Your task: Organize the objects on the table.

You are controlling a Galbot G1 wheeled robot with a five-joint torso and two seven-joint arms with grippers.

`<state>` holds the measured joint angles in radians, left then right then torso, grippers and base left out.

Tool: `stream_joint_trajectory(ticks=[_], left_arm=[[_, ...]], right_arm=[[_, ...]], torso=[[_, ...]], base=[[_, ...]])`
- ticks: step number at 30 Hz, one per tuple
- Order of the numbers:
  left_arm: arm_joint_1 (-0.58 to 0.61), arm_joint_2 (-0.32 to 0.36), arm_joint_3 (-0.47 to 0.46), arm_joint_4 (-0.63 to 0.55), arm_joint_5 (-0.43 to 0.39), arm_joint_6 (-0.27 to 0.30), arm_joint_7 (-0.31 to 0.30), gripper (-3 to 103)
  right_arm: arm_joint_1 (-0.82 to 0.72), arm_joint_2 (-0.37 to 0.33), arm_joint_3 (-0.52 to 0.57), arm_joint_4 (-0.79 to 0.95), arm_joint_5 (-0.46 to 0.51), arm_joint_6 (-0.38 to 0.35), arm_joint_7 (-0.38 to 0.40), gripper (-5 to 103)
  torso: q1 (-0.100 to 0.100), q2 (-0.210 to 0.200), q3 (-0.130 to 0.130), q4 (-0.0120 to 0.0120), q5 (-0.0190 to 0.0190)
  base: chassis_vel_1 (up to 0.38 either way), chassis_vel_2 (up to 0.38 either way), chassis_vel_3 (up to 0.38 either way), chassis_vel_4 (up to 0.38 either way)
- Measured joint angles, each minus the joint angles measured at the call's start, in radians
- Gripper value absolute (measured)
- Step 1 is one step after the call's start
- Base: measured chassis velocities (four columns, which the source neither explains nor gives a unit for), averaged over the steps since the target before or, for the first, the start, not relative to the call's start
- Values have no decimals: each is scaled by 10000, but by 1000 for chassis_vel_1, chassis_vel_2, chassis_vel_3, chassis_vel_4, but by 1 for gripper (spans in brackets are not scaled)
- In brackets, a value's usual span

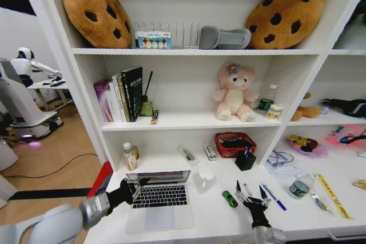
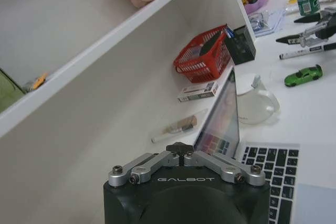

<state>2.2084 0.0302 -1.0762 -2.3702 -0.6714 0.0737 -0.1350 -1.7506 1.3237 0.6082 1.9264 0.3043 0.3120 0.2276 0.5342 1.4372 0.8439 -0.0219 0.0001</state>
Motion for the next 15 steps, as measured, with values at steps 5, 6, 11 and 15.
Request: stream_joint_trajectory(ticks=[5,6,11,15], left_arm=[[-274,1125,-83,237,-581,0,10,0],[-274,1125,-83,237,-581,0,10,0],[-221,1726,-46,1071,-328,-280,292,0],[-244,1748,32,1164,-328,-362,384,0]], right_arm=[[-139,35,57,-94,45,85,2,100],[-139,35,57,-94,45,85,2,100],[-210,85,149,-295,119,227,0,100],[-218,125,139,-429,90,285,0,100]], torso=[[1,0,1,-3,1],[1,0,1,-3,1],[1,0,0,4,-1],[1,0,1,3,-1]], base=[[0,0,0,0],[0,0,0,0],[0,0,0,0],[0,0,0,0]])
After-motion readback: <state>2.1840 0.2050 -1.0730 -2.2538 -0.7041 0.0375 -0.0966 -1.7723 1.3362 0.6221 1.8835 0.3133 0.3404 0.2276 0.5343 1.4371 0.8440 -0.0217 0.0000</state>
